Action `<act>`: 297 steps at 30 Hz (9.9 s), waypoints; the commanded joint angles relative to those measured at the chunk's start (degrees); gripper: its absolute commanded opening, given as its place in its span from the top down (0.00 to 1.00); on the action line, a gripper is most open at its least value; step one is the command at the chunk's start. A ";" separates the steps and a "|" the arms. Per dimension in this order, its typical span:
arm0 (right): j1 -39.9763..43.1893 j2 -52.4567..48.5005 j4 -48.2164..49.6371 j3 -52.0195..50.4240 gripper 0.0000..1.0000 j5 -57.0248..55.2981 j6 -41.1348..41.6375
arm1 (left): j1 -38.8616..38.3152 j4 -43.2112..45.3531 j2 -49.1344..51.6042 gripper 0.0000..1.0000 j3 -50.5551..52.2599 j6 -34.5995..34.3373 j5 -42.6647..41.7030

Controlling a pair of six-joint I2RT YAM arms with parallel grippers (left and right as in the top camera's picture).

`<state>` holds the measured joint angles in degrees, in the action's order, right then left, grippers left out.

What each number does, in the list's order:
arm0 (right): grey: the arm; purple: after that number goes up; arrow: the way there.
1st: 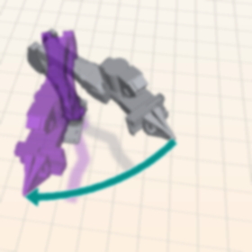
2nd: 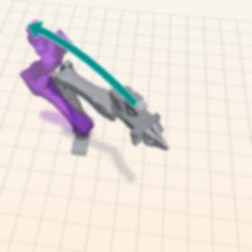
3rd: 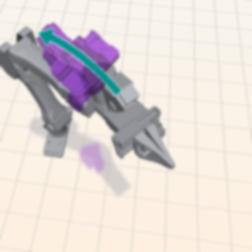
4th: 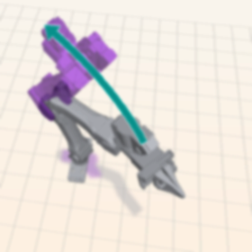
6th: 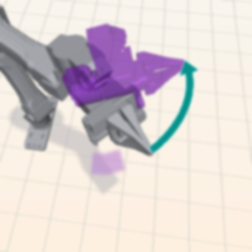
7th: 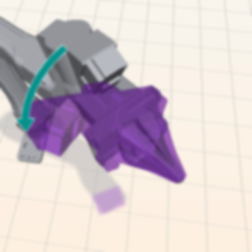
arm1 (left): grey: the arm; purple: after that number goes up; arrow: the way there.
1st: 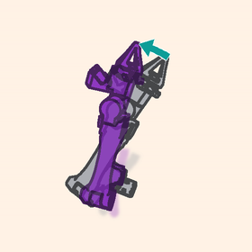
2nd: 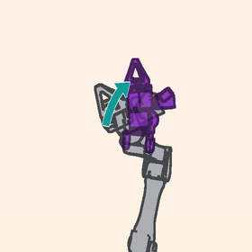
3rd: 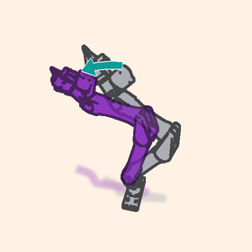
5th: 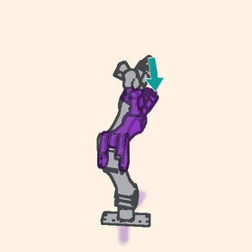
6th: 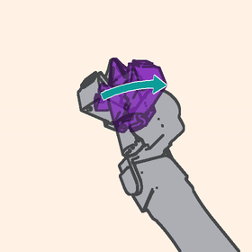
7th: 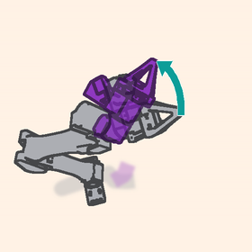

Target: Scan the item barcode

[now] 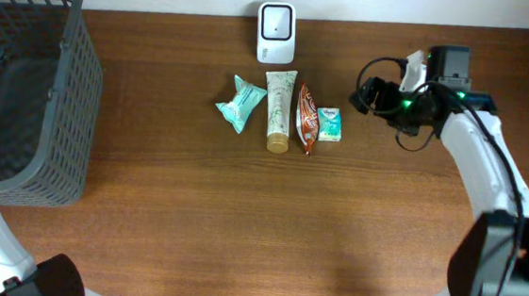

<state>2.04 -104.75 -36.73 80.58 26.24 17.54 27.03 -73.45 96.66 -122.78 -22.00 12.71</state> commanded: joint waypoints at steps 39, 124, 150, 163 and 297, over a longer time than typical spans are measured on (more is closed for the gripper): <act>5.68 -18.16 -24.74 14.47 0.34 -9.16 -3.58 | 0.20 0.04 -0.04 0.01 -0.15 0.90 0.61; -15.61 -19.06 -20.63 43.85 0.96 -38.32 -2.03 | 0.26 0.02 -0.04 0.01 -0.15 0.90 0.61; 2.51 -22.27 -11.19 44.33 0.96 -55.19 -7.56 | 0.26 0.02 -0.04 0.01 -0.15 0.90 0.63; 35.26 -23.02 -16.20 30.32 0.28 -35.98 15.47 | 0.26 0.02 -0.04 0.01 -0.15 0.90 0.61; 26.93 -31.26 -42.56 60.28 0.01 -39.69 15.23 | 0.26 0.02 -0.04 0.01 -0.15 0.90 0.61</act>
<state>29.52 -139.44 -78.98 140.59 -14.81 32.58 27.03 -73.49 96.66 -122.78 -22.00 12.71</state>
